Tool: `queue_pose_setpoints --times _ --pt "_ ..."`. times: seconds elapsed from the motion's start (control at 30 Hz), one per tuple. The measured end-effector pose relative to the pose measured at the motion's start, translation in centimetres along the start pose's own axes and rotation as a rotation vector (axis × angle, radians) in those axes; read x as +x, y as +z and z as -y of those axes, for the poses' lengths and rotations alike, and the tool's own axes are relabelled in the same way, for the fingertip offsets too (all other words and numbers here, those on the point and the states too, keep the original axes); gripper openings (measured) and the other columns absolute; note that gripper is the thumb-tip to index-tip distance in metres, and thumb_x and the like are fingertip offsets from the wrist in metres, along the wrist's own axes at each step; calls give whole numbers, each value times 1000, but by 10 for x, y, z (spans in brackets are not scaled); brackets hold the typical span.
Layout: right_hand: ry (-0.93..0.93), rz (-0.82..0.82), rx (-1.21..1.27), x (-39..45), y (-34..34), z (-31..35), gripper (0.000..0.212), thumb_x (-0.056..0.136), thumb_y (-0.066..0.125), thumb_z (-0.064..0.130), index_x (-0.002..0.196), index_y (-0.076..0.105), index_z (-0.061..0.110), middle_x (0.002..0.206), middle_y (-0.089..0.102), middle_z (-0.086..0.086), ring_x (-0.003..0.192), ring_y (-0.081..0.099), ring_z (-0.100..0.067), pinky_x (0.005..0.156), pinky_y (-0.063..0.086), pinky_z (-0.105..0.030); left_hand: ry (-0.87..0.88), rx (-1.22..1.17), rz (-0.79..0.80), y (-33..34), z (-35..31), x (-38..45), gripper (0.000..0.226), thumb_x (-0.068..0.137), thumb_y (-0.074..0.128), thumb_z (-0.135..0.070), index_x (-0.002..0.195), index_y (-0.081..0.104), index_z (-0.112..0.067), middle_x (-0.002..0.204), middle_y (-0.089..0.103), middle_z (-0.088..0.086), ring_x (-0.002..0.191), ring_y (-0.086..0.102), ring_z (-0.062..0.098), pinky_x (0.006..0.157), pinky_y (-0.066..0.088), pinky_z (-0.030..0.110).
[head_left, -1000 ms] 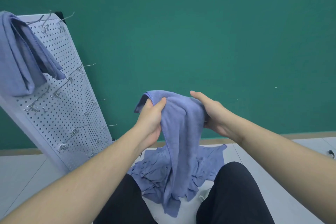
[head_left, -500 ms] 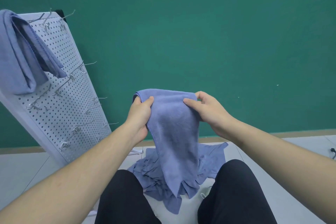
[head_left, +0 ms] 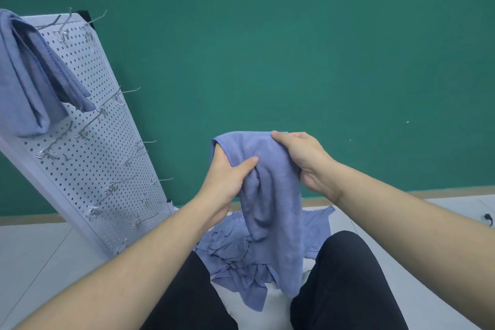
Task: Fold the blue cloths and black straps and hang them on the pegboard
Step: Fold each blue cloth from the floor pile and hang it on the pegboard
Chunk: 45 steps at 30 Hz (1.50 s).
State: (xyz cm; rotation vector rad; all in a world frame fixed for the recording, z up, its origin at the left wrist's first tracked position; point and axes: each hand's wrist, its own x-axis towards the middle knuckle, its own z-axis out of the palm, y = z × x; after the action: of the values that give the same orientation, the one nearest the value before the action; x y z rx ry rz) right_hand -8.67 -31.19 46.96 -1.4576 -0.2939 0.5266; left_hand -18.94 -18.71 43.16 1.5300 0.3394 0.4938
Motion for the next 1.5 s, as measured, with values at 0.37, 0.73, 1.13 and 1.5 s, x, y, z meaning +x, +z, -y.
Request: queue_pose_setpoints --times 0.37,0.73,1.13,1.5 --pt "-40 305 -134 -15 -15 -12 34 95 63 7 123 61 26 66 51 4 56 44 -10 61 43 -24 -271 -357 -94 -12 -17 14 37 98 57 -6 129 50 -26 110 72 8 88 75 17 67 59 32" --pt "-183 116 -283 -4 -13 -4 23 95 61 6 97 74 25 99 73 11 96 62 -7 86 52 -25 -386 96 -26 -38 -21 15 22 93 70 -28 113 71 -20 100 78 -3 84 69 13 67 51 28" --pt "-180 143 -473 3 -28 13 33 93 53 4 106 69 30 90 67 -7 77 59 -17 94 57 -38 -311 107 130 -41 -43 18 24 90 71 -12 110 71 -24 96 72 -7 81 64 8 73 47 28" --pt "142 182 -448 -2 -16 25 26 98 48 16 109 65 31 93 59 2 81 53 -17 74 47 -32 -254 322 207 -41 -55 25 24 90 70 -2 103 75 -21 100 75 7 83 68 14 74 53 23"
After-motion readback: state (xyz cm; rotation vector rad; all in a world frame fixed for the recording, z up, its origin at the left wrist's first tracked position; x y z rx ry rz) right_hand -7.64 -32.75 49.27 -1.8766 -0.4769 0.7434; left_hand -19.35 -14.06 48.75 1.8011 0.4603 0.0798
